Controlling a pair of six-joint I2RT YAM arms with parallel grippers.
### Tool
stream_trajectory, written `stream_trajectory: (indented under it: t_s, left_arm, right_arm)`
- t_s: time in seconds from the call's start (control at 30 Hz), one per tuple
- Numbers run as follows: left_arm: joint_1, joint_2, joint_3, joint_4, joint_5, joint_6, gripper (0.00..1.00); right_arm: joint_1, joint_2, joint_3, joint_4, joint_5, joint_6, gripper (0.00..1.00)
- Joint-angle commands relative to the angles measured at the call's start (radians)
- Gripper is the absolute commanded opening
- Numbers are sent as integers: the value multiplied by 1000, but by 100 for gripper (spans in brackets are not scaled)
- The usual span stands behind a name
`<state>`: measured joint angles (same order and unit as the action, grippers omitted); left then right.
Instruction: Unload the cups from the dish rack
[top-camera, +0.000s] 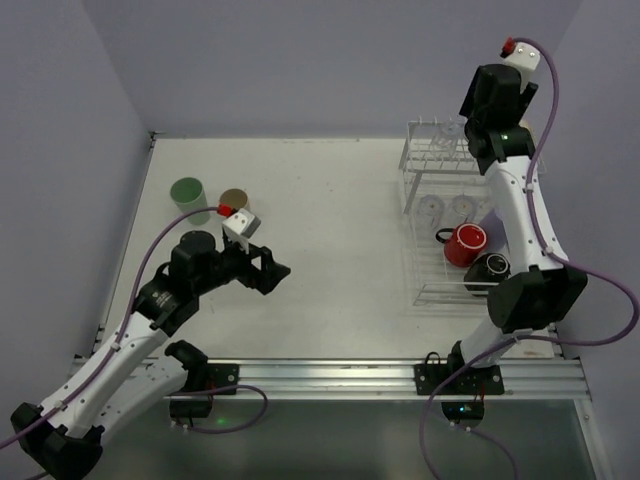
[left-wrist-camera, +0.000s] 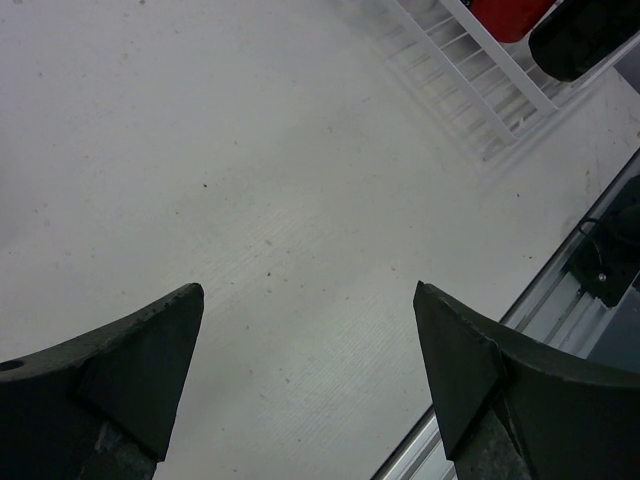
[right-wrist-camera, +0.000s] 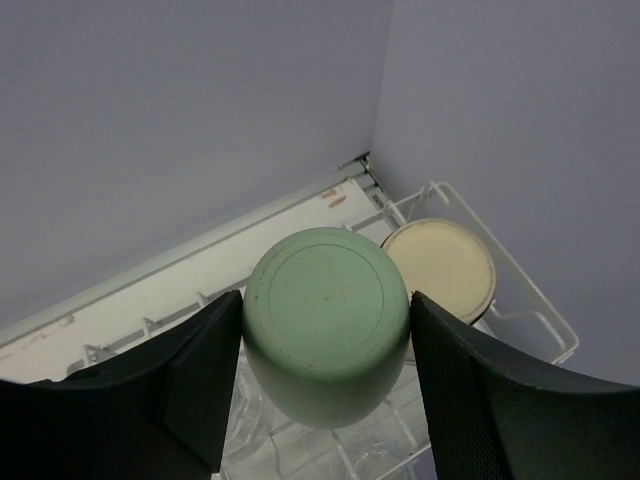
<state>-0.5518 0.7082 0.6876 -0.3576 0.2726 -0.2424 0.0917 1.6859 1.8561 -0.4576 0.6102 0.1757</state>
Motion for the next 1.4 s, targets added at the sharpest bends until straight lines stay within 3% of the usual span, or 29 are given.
stream_trajectory:
  t_s: [0.0,0.23,0.33,0.47,0.6,0.7,0.9,1.17,1.27,1.37]
  left_arm:
    - [4,11,30,55,5,3,90]
    - [4,27,73,159,92,-139,87]
    - [4,37,59,302,161,-272,85]
    - [4,86,-12,598,249,-500,83]
    - [1,175,-80,967,313,-727,83]
    - [-14,258,-105,1112,324,-834,82]
    - [-112,369,-103,1238,280,-891,77]
    - [-135,413,-91,1287,197,-874,69]
    - [-137,416,-86,1304,169,-867,60]
    - [-137,407,-65,1236,122,-822,38]
  right_arm:
    - [16,-153,-1,166,14,-64,28]
    - [43,-328,-79,163,-12,-15,27]
    - [72,-497,-270,174,-195,164,27]
    - [114,-741,-630,364,-646,424,25]
    - [181,-876,-863,528,-873,638,25]
    - [236,-931,-1000,660,-956,728,24]
    - [321,-924,-1147,805,-1003,798,24]
    - [393,-879,-1267,953,-1006,901,24]
    - [424,-861,-1325,1025,-965,932,24]
    - [447,-835,-1344,1059,-955,935,28]
